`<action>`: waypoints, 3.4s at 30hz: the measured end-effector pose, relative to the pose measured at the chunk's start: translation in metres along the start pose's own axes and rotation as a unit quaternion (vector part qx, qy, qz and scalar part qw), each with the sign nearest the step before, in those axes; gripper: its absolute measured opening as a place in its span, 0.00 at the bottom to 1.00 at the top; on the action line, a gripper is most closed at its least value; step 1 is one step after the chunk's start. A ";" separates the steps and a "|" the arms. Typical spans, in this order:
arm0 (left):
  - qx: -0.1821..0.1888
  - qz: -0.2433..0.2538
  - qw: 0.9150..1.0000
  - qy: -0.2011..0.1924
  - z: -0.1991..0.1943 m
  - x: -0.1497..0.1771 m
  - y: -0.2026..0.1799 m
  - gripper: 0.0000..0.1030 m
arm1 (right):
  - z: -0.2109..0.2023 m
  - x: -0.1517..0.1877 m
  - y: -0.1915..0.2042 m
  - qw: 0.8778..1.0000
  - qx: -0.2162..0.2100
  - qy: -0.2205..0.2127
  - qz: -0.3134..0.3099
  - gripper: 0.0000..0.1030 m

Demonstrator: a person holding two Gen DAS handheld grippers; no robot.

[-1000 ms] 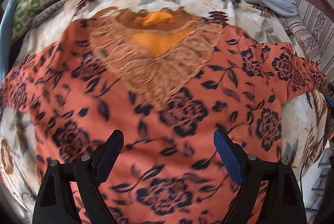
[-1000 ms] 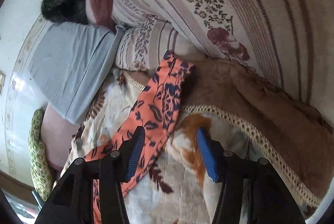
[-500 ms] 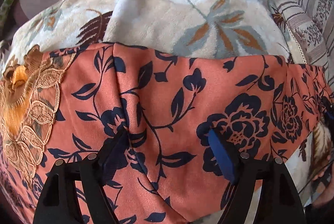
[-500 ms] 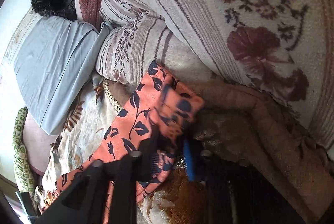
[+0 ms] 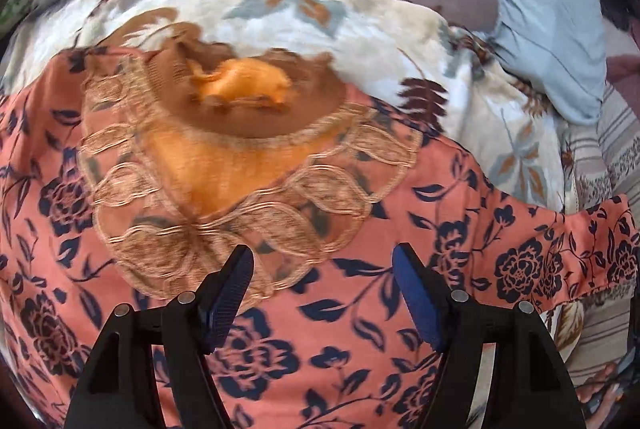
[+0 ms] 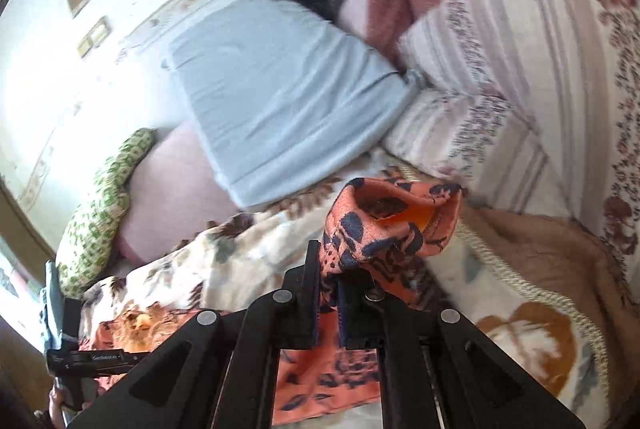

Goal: Fold small clothes

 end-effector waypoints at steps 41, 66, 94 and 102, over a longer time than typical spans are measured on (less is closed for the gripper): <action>0.012 -0.059 0.998 -0.020 -0.057 0.069 0.177 0.71 | 0.055 0.216 0.097 0.951 -0.082 0.169 0.246 0.46; 0.017 -0.009 0.989 -0.147 -0.132 0.055 0.207 0.50 | 0.009 0.132 0.105 0.988 -0.078 0.107 0.077 0.63; -0.033 0.024 0.995 -0.095 -0.084 0.048 0.188 0.20 | 0.057 0.138 0.077 0.973 -0.117 0.155 0.128 0.37; 0.131 -0.081 0.988 -0.020 -0.086 0.076 0.207 0.48 | 0.050 0.195 0.128 0.956 -0.150 0.213 0.138 0.50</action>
Point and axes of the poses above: each gripper's, at about its wrist camera, not at the fingertips, and z roughly the way its jaws point, y to its left, x to its underside, the point moved 6 cm from there along z, roughly the way its jaws point, and after that the axes turned 3 degrees about -x, right-handed, at the moved point
